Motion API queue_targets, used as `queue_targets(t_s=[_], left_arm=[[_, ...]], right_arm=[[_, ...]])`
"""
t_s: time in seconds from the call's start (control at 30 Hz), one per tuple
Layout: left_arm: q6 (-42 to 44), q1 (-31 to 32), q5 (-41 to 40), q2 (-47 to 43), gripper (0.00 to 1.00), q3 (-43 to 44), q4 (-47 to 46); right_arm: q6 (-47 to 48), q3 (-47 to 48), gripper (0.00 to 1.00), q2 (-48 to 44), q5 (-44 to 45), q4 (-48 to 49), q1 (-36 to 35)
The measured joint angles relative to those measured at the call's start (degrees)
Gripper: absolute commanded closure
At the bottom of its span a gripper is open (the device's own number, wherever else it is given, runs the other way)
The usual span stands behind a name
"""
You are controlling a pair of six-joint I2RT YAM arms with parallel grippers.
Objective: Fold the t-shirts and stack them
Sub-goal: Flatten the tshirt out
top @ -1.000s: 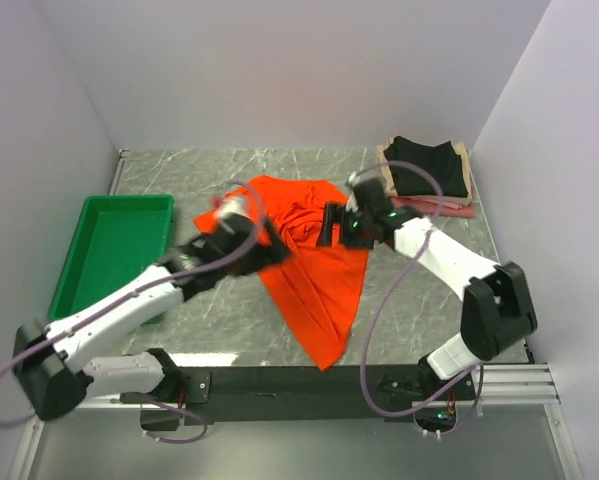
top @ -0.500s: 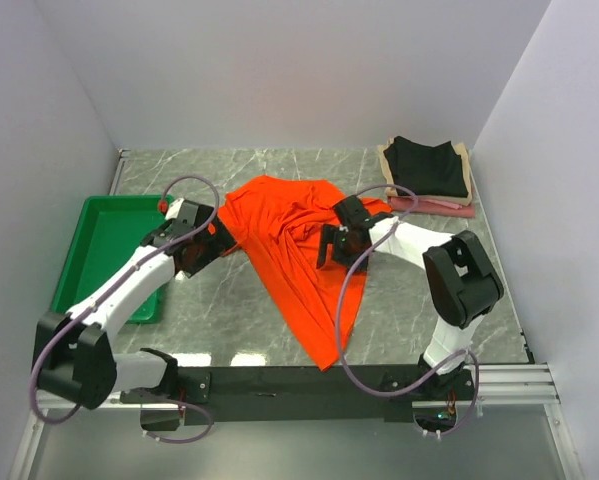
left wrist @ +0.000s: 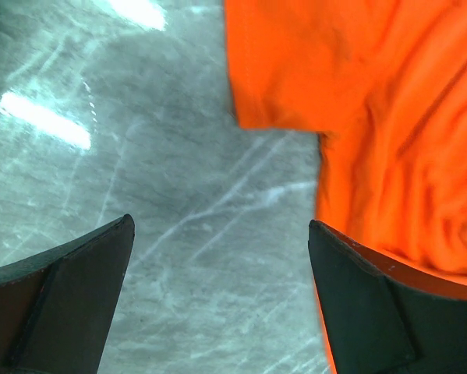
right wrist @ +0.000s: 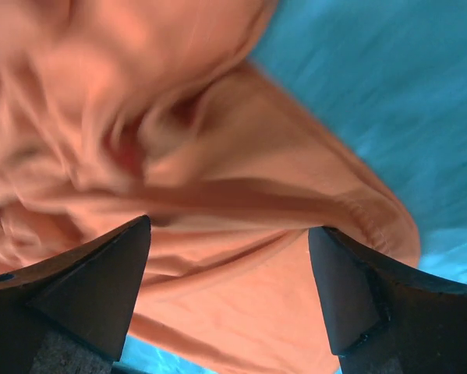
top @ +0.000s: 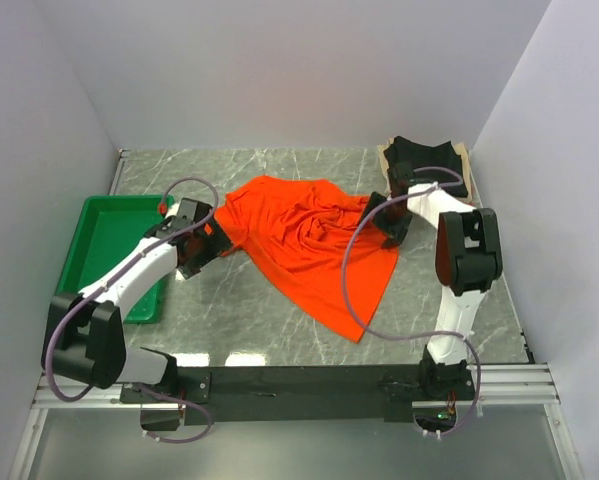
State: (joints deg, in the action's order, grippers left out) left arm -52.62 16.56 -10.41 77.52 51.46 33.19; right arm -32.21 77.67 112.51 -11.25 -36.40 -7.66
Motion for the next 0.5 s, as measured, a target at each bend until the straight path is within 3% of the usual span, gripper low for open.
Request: queue_targets(t_s=[0.3,0.43,0.5], left_arm=[[0.94,-4.52,0.20,8.26,0.01,4.13,-1.97],[1.09,-5.75,0.02,14.53,0.01,9.40,-3.26],[1.11,-6.58,-0.11,18.03,0.06,12.52,-3.48]], right_arm=[[0.31,3.93,0.11,2.38,3.82,-1.81,12.68],[0.46,2.05,0.12,0.76,7.10,-1.33,13.64],[0.63,-0.44,0.11,-1.14,7.63,-0.72,13.20]])
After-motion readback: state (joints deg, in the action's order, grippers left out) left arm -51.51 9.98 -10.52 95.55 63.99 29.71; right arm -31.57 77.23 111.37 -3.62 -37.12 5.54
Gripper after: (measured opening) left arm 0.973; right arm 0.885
